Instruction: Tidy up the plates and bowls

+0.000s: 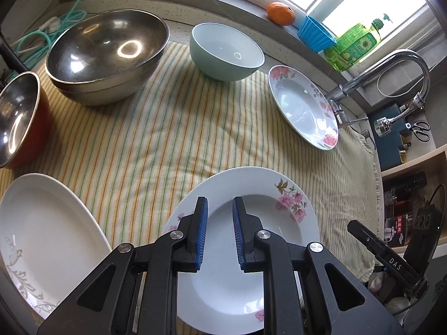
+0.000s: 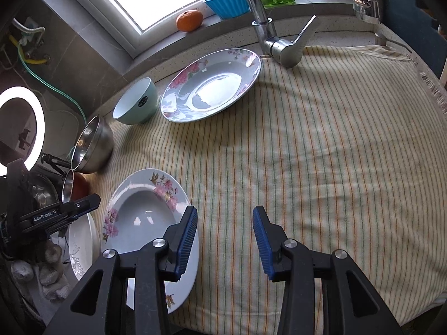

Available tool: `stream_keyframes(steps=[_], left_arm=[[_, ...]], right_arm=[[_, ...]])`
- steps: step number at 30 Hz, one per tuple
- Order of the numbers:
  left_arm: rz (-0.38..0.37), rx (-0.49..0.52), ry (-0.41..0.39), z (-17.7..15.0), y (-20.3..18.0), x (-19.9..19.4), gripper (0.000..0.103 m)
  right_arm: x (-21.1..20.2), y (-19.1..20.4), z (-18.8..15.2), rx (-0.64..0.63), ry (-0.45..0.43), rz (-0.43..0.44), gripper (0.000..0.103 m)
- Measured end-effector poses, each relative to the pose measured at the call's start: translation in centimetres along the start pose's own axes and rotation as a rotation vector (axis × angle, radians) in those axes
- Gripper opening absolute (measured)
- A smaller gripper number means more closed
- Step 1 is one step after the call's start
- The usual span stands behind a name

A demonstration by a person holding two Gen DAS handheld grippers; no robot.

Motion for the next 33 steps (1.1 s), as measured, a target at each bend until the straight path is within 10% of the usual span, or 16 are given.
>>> stream_keyframes(steps=[33], left_arm=[[0.005,0.03,-0.028,8.5,-6.3,4.0,0.016]], right_arm=[[-0.1,-3.3,9.8,-0.118,-0.133,-0.063,0.037]])
Point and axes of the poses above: each gripper's, at about its wrist camera, not at the fingertips, and x roughly the way its jaws point, y to its left, z to its top, the point moved 2 cm from there along x, roughly the way its jaws point, and after that the axes turned 10 degrees about y, right-handed, at the moved point
